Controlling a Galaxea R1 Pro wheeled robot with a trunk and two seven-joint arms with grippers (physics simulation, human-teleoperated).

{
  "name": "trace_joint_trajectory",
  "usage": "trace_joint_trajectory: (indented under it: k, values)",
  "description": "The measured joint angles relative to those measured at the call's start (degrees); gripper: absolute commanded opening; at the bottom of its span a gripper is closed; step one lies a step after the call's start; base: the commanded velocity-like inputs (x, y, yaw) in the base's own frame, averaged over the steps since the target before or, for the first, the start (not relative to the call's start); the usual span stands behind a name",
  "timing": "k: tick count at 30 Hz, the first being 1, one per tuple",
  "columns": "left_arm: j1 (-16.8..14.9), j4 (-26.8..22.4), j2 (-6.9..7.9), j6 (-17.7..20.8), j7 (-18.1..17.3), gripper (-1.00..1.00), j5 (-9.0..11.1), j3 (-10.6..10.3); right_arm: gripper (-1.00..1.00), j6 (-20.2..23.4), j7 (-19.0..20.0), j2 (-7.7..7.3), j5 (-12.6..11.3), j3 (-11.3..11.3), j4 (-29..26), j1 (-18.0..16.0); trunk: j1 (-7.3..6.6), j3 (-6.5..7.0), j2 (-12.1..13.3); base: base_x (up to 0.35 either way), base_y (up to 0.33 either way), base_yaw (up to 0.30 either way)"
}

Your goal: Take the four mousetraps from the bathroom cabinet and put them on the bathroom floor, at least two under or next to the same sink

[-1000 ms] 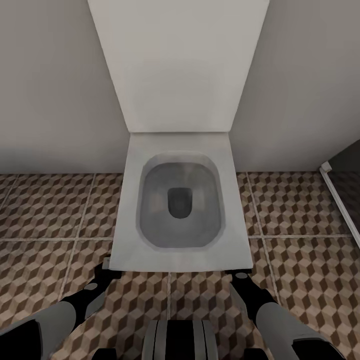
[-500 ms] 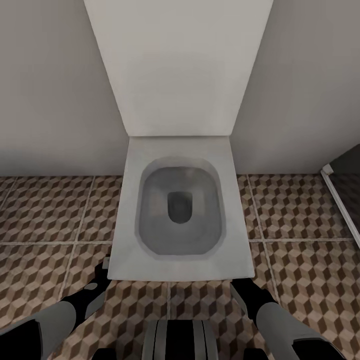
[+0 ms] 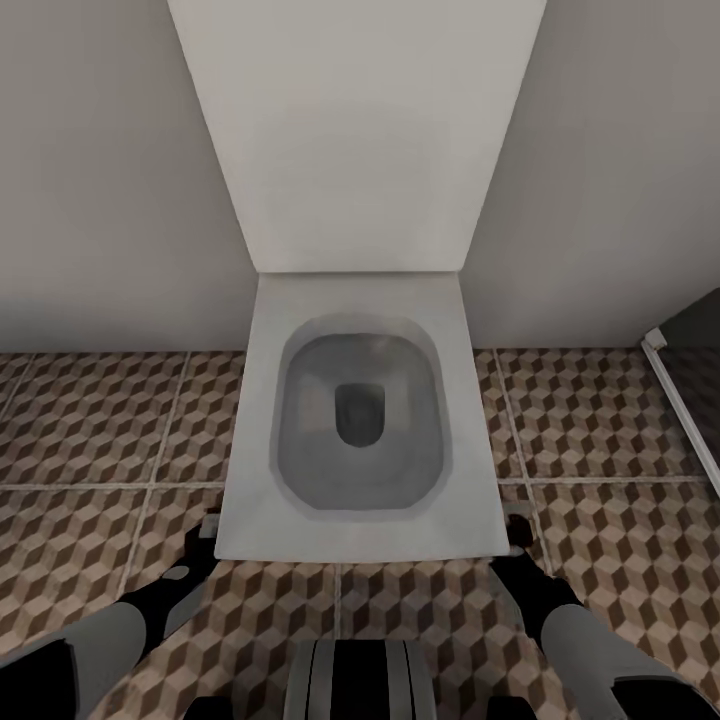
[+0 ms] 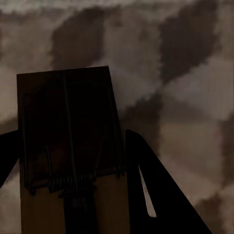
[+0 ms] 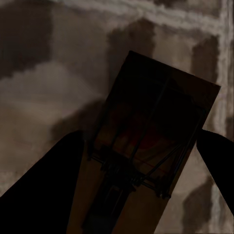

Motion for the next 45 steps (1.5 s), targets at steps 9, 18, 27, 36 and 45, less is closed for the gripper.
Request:
trace_joint_trajectory:
  k: [9, 18, 27, 36, 45]
  values:
    - [-0.04, -0.14, 1.03, 0.08, -2.46, -1.0, -0.3, 0.06, -1.0, 0.33, 0.56, -2.33, 0.01, -0.03, -0.71, 0.02, 0.0, 0.0, 0.0, 0.0, 0.0, 0.0]
    - [-0.04, -0.09, 1.21, -0.01, -3.27, -1.0, -0.28, 0.06, -1.0, 0.73, 0.09, -2.36, 0.01, 0.0, -1.37, 0.02, 0.0, 0.0, 0.0, 0.0, 0.0, 0.0]
    - [-0.03, -0.15, 0.9, 0.04, -3.3, -1.0, -0.24, 0.11, -1.0, 0.7, 0.25, -2.36, 0.01, 0.07, -1.64, 0.02, 0.0, 0.0, 0.0, 0.0, 0.0, 0.0]
    - [-0.04, -0.19, 0.75, 0.12, -4.42, -1.0, -0.24, -0.01, -1.0, 0.78, 0.41, -2.27, -0.07, 0.06, -1.65, 0.02, 0.0, 0.0, 0.0, 0.0, 0.0, 0.0]
    - [-0.03, -0.19, -0.1, 0.2, -4.16, -1.0, -0.25, -0.02, -1.0, 0.78, 0.49, -2.27, -0.07, 0.14, -1.66, 0.02, -0.01, 0.0, 0.0, 0.022, 0.0, 0.0]
